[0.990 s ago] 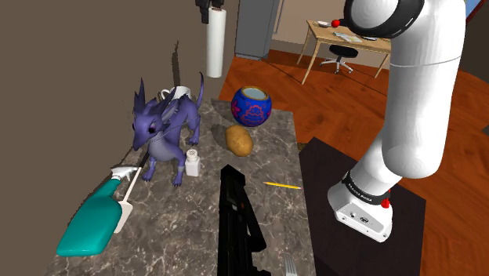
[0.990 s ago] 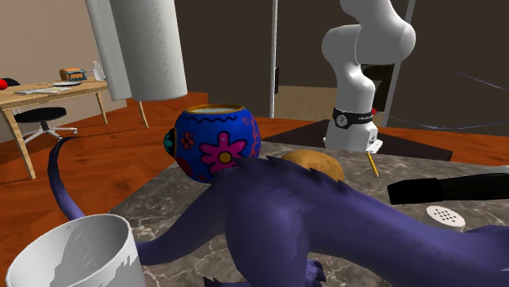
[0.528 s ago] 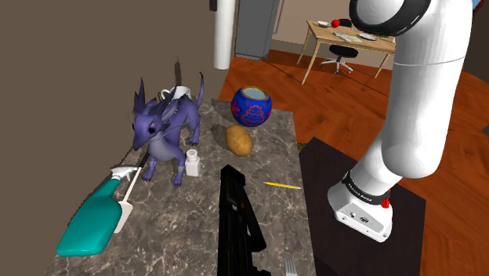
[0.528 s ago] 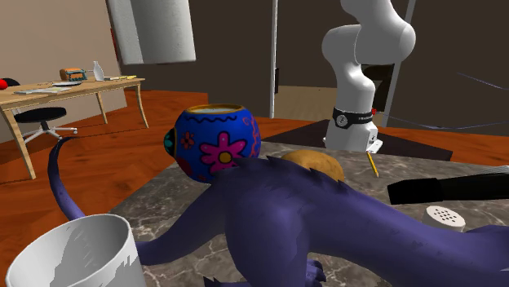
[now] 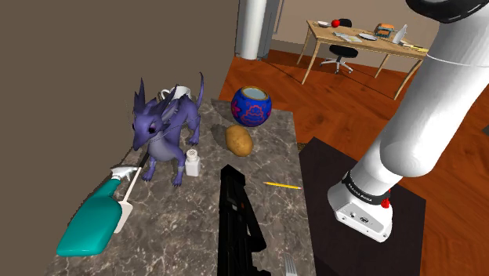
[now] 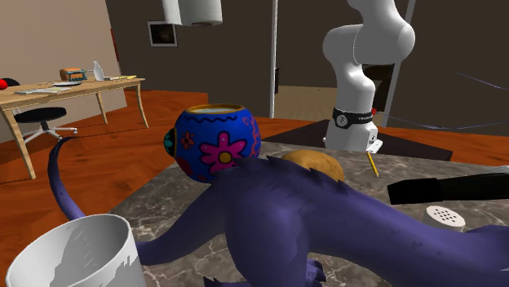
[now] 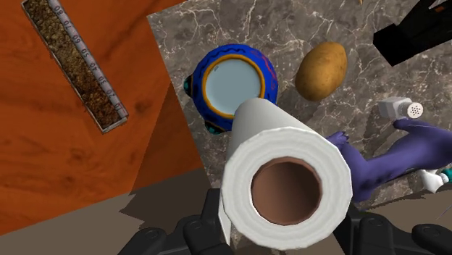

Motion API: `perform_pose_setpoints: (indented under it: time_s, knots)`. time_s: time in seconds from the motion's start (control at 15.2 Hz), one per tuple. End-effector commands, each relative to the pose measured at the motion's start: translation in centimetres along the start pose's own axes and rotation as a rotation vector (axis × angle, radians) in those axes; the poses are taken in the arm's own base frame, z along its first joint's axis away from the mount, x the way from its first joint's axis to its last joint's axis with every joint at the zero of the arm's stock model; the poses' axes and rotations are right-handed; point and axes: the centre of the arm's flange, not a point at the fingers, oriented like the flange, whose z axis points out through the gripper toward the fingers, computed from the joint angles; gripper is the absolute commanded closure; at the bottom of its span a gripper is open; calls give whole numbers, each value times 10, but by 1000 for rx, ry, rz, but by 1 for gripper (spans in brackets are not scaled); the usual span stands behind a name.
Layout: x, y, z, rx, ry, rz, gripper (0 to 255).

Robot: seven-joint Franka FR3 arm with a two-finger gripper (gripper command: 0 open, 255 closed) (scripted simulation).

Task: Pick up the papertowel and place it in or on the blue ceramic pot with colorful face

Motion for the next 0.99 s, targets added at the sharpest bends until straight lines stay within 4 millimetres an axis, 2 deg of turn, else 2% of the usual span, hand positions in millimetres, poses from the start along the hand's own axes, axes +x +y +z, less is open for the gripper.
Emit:
perform_pose_setpoints:
  time_s: [0.0,0.13,0.92]
  knots:
    - [-23,8,-8,1,0,0,255]
    - [-41,13,-16,1,0,0,255]
    - [-38,17,47,1,0,0,255]
